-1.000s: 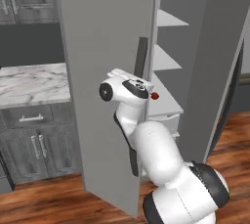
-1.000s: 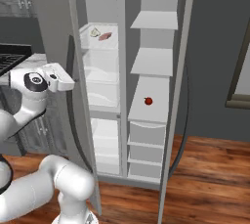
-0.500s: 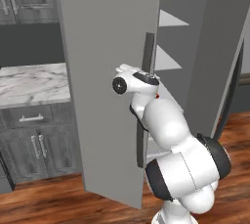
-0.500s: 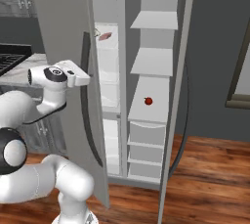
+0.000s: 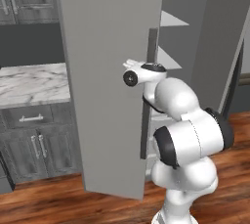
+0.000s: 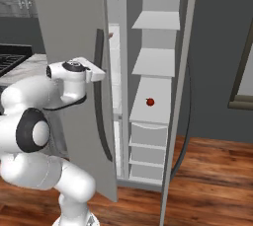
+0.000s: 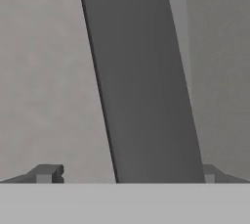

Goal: Pick up the frozen steak from the freezer, place it on any shelf in the fridge, and close the fridge and freezer doors when done.

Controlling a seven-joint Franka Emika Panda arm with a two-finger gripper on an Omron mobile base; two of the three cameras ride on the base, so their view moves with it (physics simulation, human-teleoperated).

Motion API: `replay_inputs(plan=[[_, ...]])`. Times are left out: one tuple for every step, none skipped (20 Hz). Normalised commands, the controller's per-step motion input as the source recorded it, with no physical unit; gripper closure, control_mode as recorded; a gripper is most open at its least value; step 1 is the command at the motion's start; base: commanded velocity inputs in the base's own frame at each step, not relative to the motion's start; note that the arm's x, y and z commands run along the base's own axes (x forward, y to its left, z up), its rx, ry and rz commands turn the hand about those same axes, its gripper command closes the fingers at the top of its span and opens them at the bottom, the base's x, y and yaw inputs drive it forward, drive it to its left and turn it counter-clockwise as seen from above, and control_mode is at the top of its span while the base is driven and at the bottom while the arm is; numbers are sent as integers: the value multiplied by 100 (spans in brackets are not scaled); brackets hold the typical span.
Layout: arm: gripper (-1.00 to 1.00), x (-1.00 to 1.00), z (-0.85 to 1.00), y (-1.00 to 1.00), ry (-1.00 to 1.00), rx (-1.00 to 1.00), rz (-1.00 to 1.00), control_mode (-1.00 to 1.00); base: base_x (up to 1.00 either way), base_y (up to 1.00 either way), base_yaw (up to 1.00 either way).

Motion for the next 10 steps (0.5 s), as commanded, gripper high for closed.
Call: replay_inputs(plan=[[-100, 58, 0, -16, 0, 0, 2, -100, 0, 0, 0], [-100, 60, 0, -17, 0, 0, 3, -100, 0, 0, 0], [-100, 61, 0, -16, 0, 0, 3, -100, 0, 0, 0], [-100, 63, 0, -16, 0, 0, 2, -100, 0, 0, 0], [-100, 67, 0, -14, 0, 0, 1, -100, 0, 0, 0], [-100, 71, 0, -13, 1, 0, 1, -100, 0, 0, 0], [-100, 74, 0, -13, 1, 0, 0, -100, 0, 0, 0], [-100, 76, 0, -14, 2, 0, 0, -100, 0, 0, 0], [-100, 75, 0, -14, 2, 0, 0, -100, 0, 0, 0], [-100, 74, 0, -14, 3, 0, 1, -100, 0, 0, 0]])
